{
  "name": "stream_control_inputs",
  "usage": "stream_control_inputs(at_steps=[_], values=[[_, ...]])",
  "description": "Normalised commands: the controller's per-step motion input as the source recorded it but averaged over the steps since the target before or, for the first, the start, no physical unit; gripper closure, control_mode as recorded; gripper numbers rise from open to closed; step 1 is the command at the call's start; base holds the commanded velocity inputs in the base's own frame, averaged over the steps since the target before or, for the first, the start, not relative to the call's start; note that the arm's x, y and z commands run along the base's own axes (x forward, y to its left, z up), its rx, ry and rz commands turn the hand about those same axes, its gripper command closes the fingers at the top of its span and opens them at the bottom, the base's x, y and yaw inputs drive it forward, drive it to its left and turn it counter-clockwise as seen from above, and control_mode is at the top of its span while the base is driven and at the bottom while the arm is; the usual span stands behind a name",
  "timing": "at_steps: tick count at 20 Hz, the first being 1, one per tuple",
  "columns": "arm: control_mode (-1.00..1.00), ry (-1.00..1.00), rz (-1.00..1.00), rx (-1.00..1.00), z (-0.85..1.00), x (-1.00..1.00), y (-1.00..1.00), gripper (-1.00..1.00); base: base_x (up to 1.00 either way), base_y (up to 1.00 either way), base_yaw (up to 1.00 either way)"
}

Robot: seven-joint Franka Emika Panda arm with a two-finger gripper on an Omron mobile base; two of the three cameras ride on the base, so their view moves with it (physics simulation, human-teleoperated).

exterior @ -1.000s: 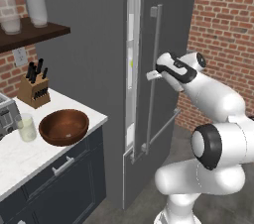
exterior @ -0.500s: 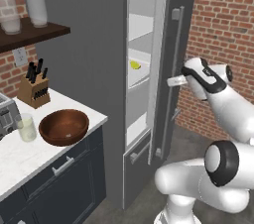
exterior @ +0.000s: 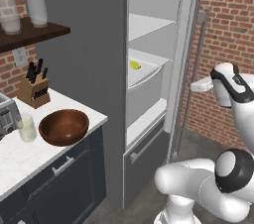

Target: Grab a lemon wedge from the fridge and one ice cube from the ice bowl, and put them in the glass of lemonade.

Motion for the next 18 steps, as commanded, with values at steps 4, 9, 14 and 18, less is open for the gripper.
stream_control_inputs(at_steps=[4, 9, 14, 18], values=[[-1.00, -0.02, 0.00, 0.00, 0.12, -0.05, -0.93, 1.00, 0.00, 0.00, 0.00], [-1.00, 0.00, -0.02, 0.00, 0.00, 0.00, -0.66, -1.00, 0.00, 0.00, 0.00], [-1.00, 0.00, 0.00, 0.00, 0.17, -0.07, -0.58, -1.00, 0.00, 0.00, 0.00], [-1.00, 0.00, 0.00, 0.00, 0.20, -0.35, -0.40, -1.00, 0.00, 0.00, 0.00]])
